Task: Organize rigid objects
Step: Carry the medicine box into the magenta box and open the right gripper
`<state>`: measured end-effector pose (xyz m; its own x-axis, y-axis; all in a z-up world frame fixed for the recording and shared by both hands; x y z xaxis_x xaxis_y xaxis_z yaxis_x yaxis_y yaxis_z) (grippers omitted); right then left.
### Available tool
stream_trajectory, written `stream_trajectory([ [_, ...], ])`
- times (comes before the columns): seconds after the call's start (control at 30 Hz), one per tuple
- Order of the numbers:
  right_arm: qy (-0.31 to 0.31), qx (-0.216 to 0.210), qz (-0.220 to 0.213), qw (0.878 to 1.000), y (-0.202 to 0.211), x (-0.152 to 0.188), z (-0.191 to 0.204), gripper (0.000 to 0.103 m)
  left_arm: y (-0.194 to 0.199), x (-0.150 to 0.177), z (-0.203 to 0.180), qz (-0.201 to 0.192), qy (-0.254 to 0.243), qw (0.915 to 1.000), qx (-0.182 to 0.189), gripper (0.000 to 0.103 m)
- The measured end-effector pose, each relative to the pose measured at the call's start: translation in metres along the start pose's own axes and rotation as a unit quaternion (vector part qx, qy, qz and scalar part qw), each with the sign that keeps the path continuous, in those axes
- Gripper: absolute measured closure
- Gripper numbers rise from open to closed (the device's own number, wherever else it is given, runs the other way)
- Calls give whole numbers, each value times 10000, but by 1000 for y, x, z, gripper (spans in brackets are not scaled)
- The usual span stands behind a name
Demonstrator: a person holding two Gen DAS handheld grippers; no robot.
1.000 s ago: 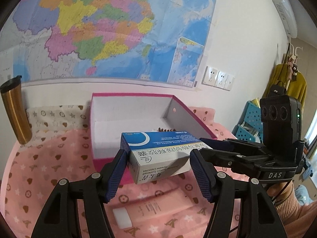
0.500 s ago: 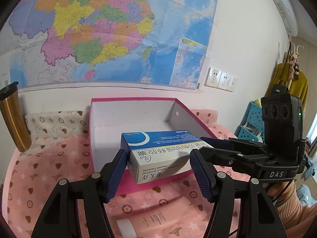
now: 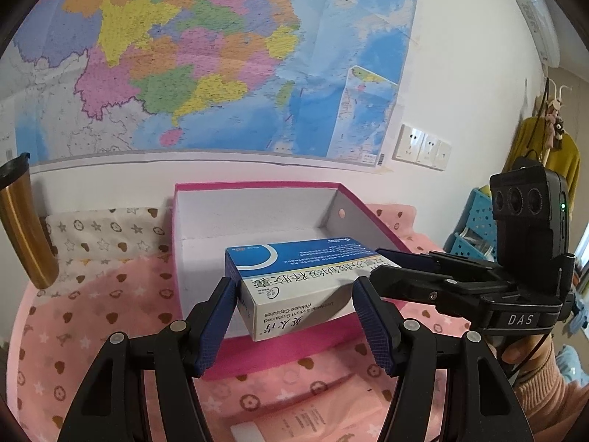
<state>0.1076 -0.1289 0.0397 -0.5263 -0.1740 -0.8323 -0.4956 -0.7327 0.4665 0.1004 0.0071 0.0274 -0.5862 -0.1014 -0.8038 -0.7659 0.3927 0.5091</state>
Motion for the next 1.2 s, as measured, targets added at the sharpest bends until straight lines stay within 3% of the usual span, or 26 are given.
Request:
stream_trajectory([
  [1.2, -258, -26, 366, 9990, -47, -1, -28, 53, -49, 3, 36, 419, 135, 9987, -257, 37],
])
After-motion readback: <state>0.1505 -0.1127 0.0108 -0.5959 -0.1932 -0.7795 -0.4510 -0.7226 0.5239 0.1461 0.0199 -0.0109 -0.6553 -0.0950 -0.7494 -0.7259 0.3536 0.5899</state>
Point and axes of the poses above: each gripper's, at about its wrist camera, not at the fingertips, and y roughly against the way its jaws point, z to its left, x to its underside, the point moved 5 cm from there along -y, roughly the way its jaws point, and after that the axes turned 7 degrees about y, right-handed, at the moved point
